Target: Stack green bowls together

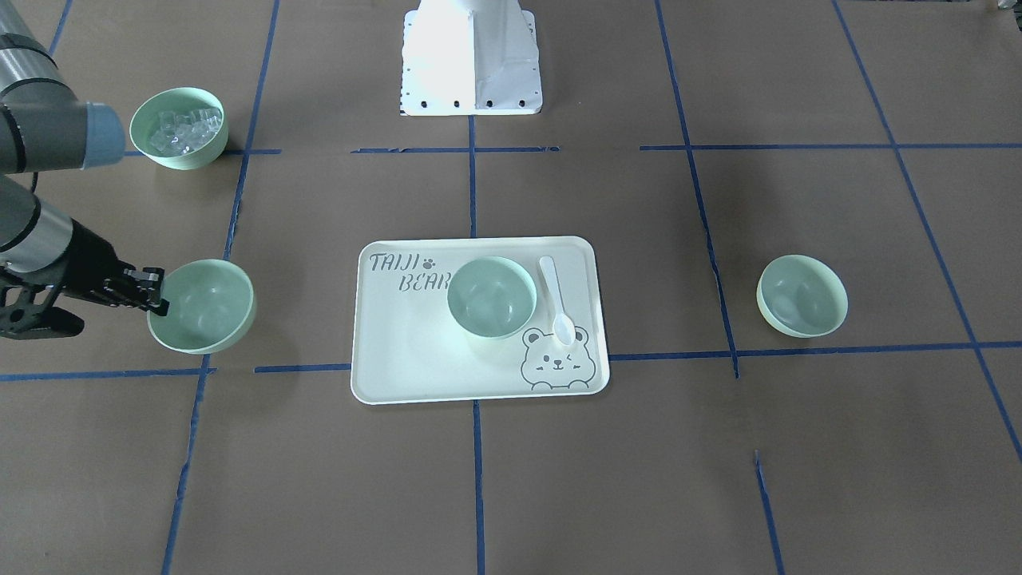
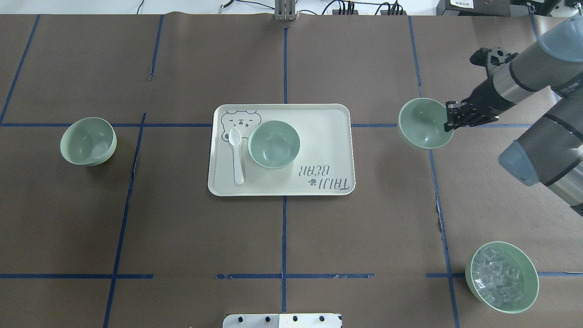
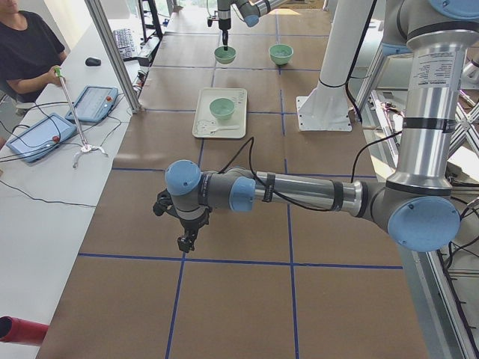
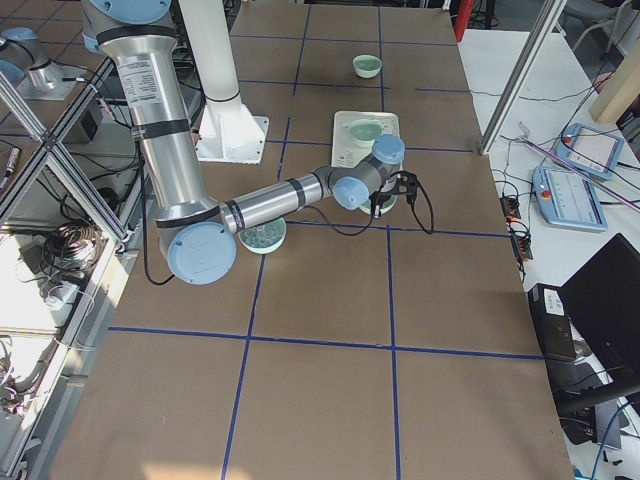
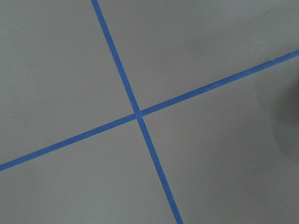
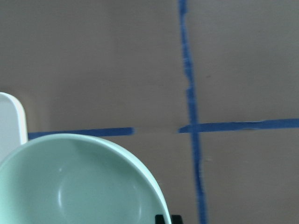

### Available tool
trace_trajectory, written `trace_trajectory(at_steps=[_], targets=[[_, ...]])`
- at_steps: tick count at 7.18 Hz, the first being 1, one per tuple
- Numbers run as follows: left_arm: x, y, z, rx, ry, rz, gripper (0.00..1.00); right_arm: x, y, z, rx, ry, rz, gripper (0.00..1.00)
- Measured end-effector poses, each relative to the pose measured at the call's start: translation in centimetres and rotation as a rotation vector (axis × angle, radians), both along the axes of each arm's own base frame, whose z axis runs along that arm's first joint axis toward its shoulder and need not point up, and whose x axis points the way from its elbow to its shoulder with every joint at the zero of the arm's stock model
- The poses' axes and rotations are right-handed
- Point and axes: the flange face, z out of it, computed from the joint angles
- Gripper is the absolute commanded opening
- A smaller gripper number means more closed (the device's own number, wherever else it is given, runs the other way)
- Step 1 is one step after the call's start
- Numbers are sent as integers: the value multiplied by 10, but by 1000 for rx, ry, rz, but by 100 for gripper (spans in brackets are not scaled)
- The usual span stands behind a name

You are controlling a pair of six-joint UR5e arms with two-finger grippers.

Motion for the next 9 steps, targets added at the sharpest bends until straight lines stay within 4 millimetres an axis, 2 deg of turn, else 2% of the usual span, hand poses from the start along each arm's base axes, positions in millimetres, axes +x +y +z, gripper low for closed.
trace_trajectory(at_steps=[2,3,4,5,6,7,9], targets=[[3,-1,-14,35,34,6,100,-94,25,-98,-67,-66,54,0],[4,-2,-16,54,45,9,100,-131,38,-139,-94,-85,78,0],[5,-3,-17,69,50,10,100,-160,50,-172,-114,-86,94,0],[5,-3,-17,81,50,10,100,-181,58,-192,-126,-75,111,0],[5,-3,-17,91,49,10,100,-199,58,-204,-135,-62,128,0],[5,-2,-16,94,48,10,100,-214,52,-211,-144,-48,137,0],[5,1,-13,98,48,10,100,-232,46,-214,-149,-27,146,0]])
